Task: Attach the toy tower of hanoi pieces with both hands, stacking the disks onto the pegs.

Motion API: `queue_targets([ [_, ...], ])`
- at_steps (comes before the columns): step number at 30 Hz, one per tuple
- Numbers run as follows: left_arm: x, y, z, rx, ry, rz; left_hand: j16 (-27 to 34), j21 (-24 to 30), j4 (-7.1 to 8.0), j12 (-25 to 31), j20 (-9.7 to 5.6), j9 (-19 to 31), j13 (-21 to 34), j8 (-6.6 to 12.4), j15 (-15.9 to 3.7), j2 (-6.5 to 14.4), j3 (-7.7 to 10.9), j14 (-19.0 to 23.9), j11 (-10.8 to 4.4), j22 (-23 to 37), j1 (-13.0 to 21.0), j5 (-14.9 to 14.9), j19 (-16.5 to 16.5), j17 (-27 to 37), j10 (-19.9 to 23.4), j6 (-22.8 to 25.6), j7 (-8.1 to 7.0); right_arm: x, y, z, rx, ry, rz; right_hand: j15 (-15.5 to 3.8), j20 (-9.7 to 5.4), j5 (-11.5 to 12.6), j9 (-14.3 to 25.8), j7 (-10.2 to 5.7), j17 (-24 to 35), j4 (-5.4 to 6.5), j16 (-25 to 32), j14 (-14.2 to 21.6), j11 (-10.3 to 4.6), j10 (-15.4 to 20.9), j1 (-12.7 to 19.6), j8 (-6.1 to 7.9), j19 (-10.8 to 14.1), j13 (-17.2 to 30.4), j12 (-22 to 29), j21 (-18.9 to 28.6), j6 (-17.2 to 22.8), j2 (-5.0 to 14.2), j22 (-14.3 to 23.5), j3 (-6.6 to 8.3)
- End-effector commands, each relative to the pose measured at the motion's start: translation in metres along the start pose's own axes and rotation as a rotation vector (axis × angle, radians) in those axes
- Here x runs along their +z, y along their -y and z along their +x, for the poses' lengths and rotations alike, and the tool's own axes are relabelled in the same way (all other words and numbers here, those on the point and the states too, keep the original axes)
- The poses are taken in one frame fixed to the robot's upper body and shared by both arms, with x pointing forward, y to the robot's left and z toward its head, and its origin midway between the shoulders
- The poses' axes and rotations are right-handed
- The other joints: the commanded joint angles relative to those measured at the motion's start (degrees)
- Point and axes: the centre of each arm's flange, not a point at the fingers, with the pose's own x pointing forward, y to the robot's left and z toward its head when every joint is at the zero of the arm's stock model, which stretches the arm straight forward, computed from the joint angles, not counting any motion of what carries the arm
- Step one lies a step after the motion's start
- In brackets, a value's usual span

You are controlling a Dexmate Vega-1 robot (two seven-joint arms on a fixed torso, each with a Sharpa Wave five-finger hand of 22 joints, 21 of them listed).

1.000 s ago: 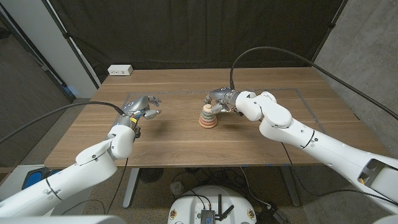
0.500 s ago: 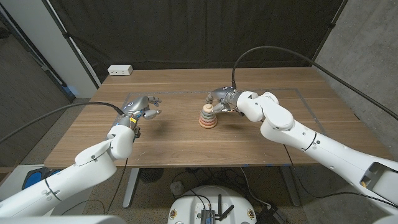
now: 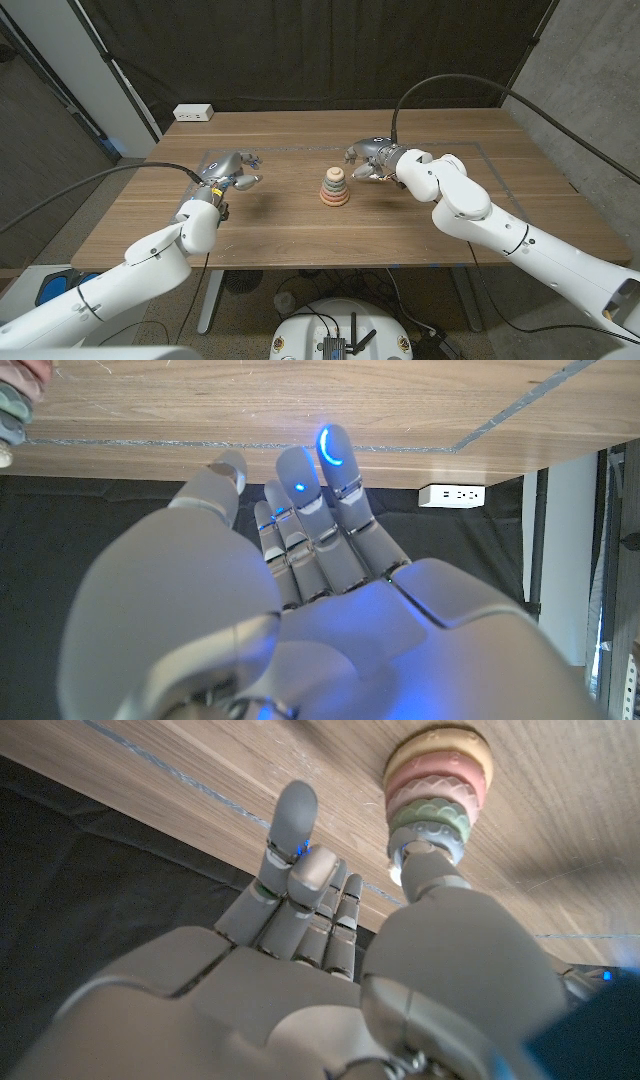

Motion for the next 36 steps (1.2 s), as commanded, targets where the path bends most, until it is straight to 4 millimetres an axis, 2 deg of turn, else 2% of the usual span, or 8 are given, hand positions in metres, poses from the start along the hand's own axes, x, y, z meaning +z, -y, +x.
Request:
queue_targets([
  [1, 0.005, 0.000, 0.006, 0.048, -0.028, -0.003, 0.14, 0.29, 0.00, -0.11, -7.12, 0.17, 0.26, -0.13, -3.03, -0.38, 0.35, 0.04, -0.26, 0.16, -0.48, 0.05, 0.25, 0.18, -0.17, -0.03, -0.06, -0.039, -0.012, -0.034, -0.059, -0.103, 0.081, -0.04, -1.52, 0.36, 0.52, -0.08, 0.42, 0.13, 0.77, 0.91, -0.21, 0.76, 0.54, 0.49, 0.51, -0.04, 0.18, 0.08, 0.20, 0.80, 0.22, 0.65],
  [5, 0.008, 0.009, 0.007, 0.083, -0.038, -0.022, 0.10, 0.15, -0.07, -0.20, -7.15, 0.18, 0.23, -0.17, -3.03, -0.53, 0.35, -0.06, -0.42, 0.09, -0.48, 0.04, 0.00, 0.17, -0.39, -0.14, -0.02, -0.051, -0.023, -0.041, -0.085, -0.116, 0.120, -0.03, -1.53, 0.46, 0.64, -0.25, 0.47, 0.09, 0.94, 1.09, -0.44, 0.83, 0.69, 0.55, 0.57, -0.03, 0.16, 0.09, 0.19, 0.98, 0.24, 0.77],
  [9, 0.015, 0.017, 0.008, 0.074, -0.041, -0.053, -0.05, 0.05, -0.07, -0.40, -7.14, 0.19, 0.08, -0.17, -3.04, -0.60, 0.35, -0.28, -0.41, 0.03, -0.52, 0.02, -0.20, 0.06, -0.76, -0.14, -0.20, -0.055, -0.027, -0.042, -0.092, -0.161, 0.125, -0.02, -1.54, 0.57, 0.75, -0.43, 0.51, 0.03, 1.10, 1.24, -0.54, 0.94, 0.87, 0.70, 0.64, 0.00, 0.17, 0.12, 0.43, 1.18, 0.27, 0.91],
  [13, 0.023, 0.019, 0.006, 0.026, -0.057, -0.068, -0.31, -0.14, -0.04, -0.47, -7.12, 0.19, -0.08, -0.20, -3.04, -0.62, 0.38, -0.63, -0.68, -0.06, -0.57, 0.04, -0.52, -0.14, -0.80, -0.23, -0.34, -0.057, -0.028, -0.043, -0.108, -0.166, 0.138, 0.00, -1.52, 0.83, 1.17, -0.54, 0.58, -0.07, 1.49, 1.48, -0.70, 1.65, 1.17, 1.79, 0.62, 0.18, 0.37, 0.07, 2.54, 1.45, 0.22, 1.15],
  [21, 0.019, 0.012, 0.001, -0.012, -0.048, -0.068, -0.85, -0.43, 0.06, -0.72, -7.06, 0.20, -0.41, -0.42, -3.06, -0.81, 0.31, -1.48, -0.67, -0.15, -0.92, 0.03, -1.22, -0.48, -1.44, -0.85, -0.44, -0.055, -0.030, -0.049, -0.190, -0.171, 0.114, 0.01, -1.52, 0.99, 1.46, -0.85, 0.58, -0.14, 1.69, 1.51, -0.94, 1.90, 1.36, 1.96, 0.59, 0.21, 0.32, 0.01, 2.53, 1.58, 0.18, 1.31],
  [25, 0.018, 0.012, -0.001, -0.037, -0.063, -0.137, -0.88, -0.50, 0.11, -0.72, -7.05, 0.19, -0.44, -0.42, -3.06, -0.79, 0.31, -1.57, -0.63, -0.17, -1.03, 0.04, -1.34, -0.47, -1.56, -0.88, -0.41, -0.066, -0.037, -0.049, -0.201, -0.180, 0.164, -0.03, -1.51, 1.13, 1.68, -0.87, -0.10, -0.25, 1.09, 0.78, -1.09, 2.62, 1.61, 2.04, 0.68, 0.17, 0.39, 0.08, 2.39, 1.62, 0.25, 1.43],
  [30, 0.019, 0.013, 0.000, -0.016, -0.085, -0.124, -0.84, -0.56, 0.18, -0.71, -7.05, 0.20, -0.52, -0.51, -3.06, -0.70, 0.31, -1.65, -0.33, -0.19, -1.20, 0.04, -1.47, -0.37, -1.71, -1.16, -0.34, -0.080, -0.048, -0.054, -0.238, -0.212, 0.197, -0.01, -1.50, 1.23, 1.82, -0.44, 0.22, -0.24, 1.43, 1.11, -0.39, 3.10, 1.77, 2.13, 0.91, 0.31, 0.49, 0.30, 2.39, 1.72, 0.44, 1.50],
  [36, 0.018, 0.012, 0.002, 0.016, -0.091, -0.074, -0.85, -0.54, 0.24, -0.63, -7.04, 0.19, -0.53, -0.49, -3.06, -0.65, 0.29, -1.78, -0.38, -0.18, -1.38, 0.02, -1.49, -0.31, -1.79, -1.15, -0.26, -0.090, -0.063, -0.063, -0.293, -0.294, 0.194, 0.00, -1.48, 1.29, 1.89, -0.46, 0.36, -0.22, 1.63, 1.29, -0.69, 3.13, 1.80, 2.09, 0.99, 0.42, 0.47, 0.41, 2.21, 1.74, 0.51, 1.52],
])
